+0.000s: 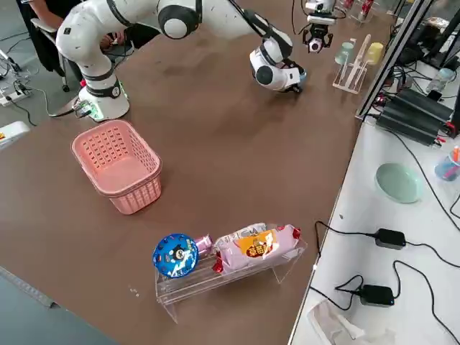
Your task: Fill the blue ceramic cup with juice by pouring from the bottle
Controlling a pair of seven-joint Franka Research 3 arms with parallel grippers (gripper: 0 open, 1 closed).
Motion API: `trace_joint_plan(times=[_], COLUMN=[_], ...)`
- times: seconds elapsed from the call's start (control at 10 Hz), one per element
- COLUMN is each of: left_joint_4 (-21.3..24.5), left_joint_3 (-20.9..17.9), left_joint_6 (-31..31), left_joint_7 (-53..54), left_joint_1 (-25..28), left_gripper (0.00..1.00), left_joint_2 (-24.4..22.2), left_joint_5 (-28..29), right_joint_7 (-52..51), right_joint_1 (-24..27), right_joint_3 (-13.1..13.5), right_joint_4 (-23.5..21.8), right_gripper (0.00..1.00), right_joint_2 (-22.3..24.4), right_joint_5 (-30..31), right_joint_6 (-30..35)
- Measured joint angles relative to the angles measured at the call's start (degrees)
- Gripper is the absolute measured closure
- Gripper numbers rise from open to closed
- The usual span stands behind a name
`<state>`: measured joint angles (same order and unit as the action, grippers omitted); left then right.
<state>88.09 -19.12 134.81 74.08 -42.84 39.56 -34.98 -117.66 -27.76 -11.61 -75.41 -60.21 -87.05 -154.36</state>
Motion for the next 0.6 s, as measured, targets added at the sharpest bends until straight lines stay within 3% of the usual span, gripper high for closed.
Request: trace_joint_plan(times=[0.3, 0.6], left_joint_4=[-1.17, -1.79], left_joint_3=[-1.35, -5.51], left_joint_6=[0.01, 0.01], left_joint_7=[-2.06, -2.98], left_joint_1=[-2.80, -5.80], left_gripper=[0.56, 0.56], left_joint_2=[1.79, 3.30], left_joint_5=[0.10, 0.13], right_joint_7=[0.00, 0.00], right_joint_1=[0.01, 0.03], right_joint_3=[0.00, 0.00], right_joint_4=[0.00, 0.00], right_gripper=[0.33, 0.33], right_joint_2=[0.00, 0.00], right_joint_5=[-0.01, -0.01], right_joint_6=[-0.01, -0.01])
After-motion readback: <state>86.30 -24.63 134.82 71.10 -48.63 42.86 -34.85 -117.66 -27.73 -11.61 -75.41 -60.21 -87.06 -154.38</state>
